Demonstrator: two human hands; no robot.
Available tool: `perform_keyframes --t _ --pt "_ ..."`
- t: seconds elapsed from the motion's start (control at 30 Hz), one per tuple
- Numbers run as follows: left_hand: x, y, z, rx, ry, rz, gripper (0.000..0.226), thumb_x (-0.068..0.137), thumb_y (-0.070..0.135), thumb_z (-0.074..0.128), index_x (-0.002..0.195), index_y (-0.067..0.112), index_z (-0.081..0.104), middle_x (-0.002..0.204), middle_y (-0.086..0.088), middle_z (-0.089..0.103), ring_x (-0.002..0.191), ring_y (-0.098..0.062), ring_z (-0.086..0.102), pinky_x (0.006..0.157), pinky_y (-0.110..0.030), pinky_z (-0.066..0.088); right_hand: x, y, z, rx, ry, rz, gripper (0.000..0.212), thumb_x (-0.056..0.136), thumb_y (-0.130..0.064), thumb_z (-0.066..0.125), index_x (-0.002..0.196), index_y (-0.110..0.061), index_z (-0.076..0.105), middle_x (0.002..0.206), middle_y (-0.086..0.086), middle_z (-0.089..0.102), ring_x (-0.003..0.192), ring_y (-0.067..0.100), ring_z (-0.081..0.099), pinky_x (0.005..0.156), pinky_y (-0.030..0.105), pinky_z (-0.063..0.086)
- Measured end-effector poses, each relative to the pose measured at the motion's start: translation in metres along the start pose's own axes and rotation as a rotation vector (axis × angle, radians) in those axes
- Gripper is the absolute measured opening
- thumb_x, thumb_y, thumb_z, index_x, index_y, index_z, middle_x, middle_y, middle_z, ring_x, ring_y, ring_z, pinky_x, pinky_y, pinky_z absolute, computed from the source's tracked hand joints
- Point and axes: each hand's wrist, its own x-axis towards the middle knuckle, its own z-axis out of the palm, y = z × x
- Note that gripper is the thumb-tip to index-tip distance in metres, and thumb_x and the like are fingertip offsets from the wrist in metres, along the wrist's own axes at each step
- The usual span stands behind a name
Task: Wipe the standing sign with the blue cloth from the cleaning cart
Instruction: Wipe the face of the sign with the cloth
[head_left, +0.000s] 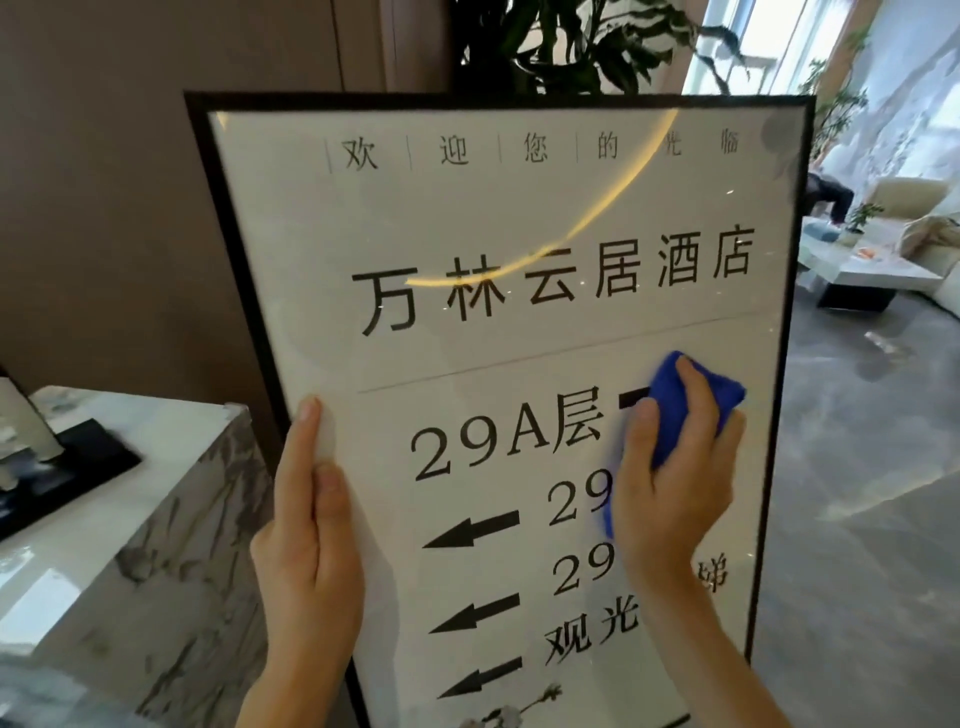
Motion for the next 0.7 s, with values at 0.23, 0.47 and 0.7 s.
perform_keyframes --t 0.23,0.47,0.7 --pt "0.000 0.014 -0.002 -0.078 -0.032 -0.065 0.046 0.096 0.045 0.033 0.126 0.080 0.029 0.087 0.059 0.052 0.071 0.027 0.056 0.056 0.011 0.033 -0.026 -0.091 0.023 0.004 -0.089 -0.132 0.043 0.105 -0.042 0.034 0.140 -0.019 0.044 0.109 0.004 0.052 0.080 0.008 0.047 0.058 0.023 0.048" --pt "0.007 0.010 -0.003 -0.071 -0.074 -0.034 0.061 0.098 0.028 0.043 0.132 0.077 0.028 0.089 0.045 0.064 0.065 0.011 0.065 0.053 0.001 0.044 -0.036 -0.189 0.057 0.041 -0.202 -0.552 0.042 0.109 -0.040 0.031 0.143 -0.020 0.045 0.111 0.003 0.055 0.092 0.014 0.052 0.071 0.028 0.050" --pt "0.009 0.025 -0.004 -0.070 -0.076 -0.070 0.055 0.102 0.033 0.043 0.126 0.080 0.030 0.091 0.056 0.055 0.072 0.023 0.059 0.060 0.008 0.037 0.011 -0.179 0.058 -0.026 -0.207 -0.721 0.040 0.106 -0.037 0.047 0.144 -0.024 0.046 0.102 0.006 0.058 0.082 0.019 0.055 0.061 0.036 0.051"
